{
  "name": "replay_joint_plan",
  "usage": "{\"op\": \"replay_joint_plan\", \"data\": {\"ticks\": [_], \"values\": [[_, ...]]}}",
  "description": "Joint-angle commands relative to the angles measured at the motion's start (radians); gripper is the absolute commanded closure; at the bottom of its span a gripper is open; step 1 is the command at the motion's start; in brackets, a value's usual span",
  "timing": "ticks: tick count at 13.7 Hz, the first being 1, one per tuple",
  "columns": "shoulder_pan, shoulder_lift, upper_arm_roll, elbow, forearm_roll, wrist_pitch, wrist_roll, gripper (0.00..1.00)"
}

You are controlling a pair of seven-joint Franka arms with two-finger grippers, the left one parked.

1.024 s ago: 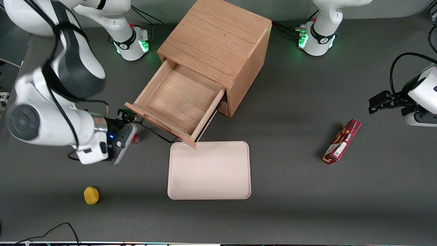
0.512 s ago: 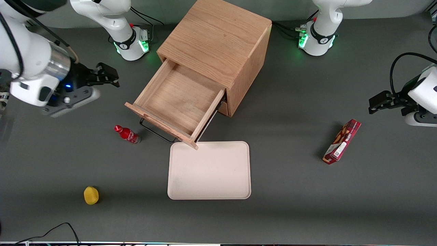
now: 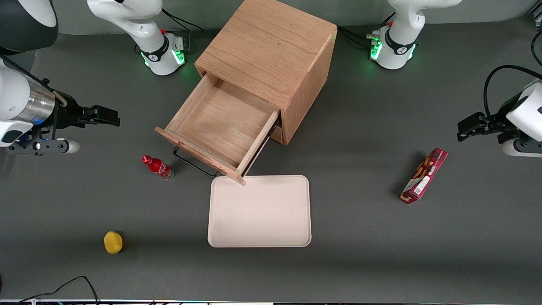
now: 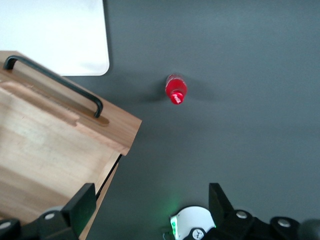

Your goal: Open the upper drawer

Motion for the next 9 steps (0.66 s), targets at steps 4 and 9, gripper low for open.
{"op": "replay_joint_plan", "data": {"ticks": [4, 9], "values": [[-0.005, -0.351, -0.052, -0.53, 0.003, 0.338, 0.025, 0.0], [-0.008, -0.275, -0.058, -0.415, -0.019, 0.338, 0.03, 0.0]]}}
